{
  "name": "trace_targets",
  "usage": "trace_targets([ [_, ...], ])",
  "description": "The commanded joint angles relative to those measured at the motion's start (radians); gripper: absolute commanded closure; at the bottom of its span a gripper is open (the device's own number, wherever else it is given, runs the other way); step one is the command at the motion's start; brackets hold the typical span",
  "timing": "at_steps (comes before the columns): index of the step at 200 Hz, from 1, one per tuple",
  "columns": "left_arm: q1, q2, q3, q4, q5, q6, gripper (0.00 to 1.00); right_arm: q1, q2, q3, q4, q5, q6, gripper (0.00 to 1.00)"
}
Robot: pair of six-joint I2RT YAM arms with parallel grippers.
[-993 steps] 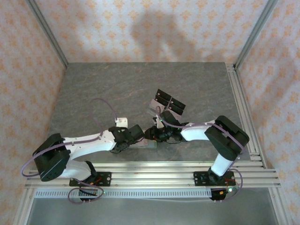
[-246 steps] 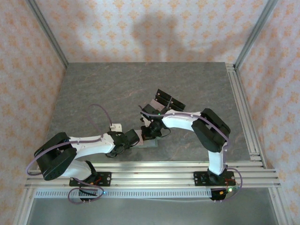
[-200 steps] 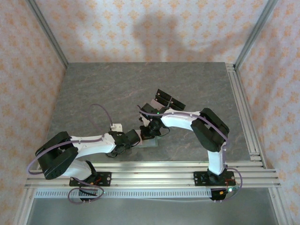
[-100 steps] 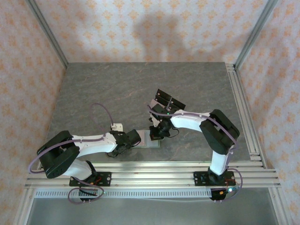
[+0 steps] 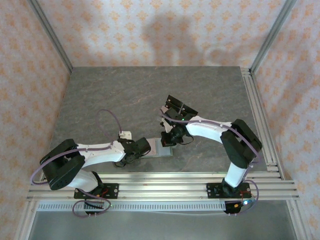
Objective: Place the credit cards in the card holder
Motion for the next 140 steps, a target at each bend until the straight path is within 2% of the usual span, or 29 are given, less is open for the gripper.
trace_targets([
  [1, -0.008, 0.022, 0.031, 0.076, 0.028, 0.009, 0.00, 0.026, 0.003, 0.040, -0.003, -0.002, 0.017, 1.00],
  [65, -0.007, 0.017, 0.021, 0.100, 0.035, 0.012, 0.00, 0.062, 0.106, 0.099, 0.026, -0.005, 0.031, 1.00],
  [140, -0.008, -0.001, -0.004, 0.154, 0.051, 0.012, 0.00, 0.062, 0.144, 0.102, 0.025, 0.009, 0.028, 1.00],
])
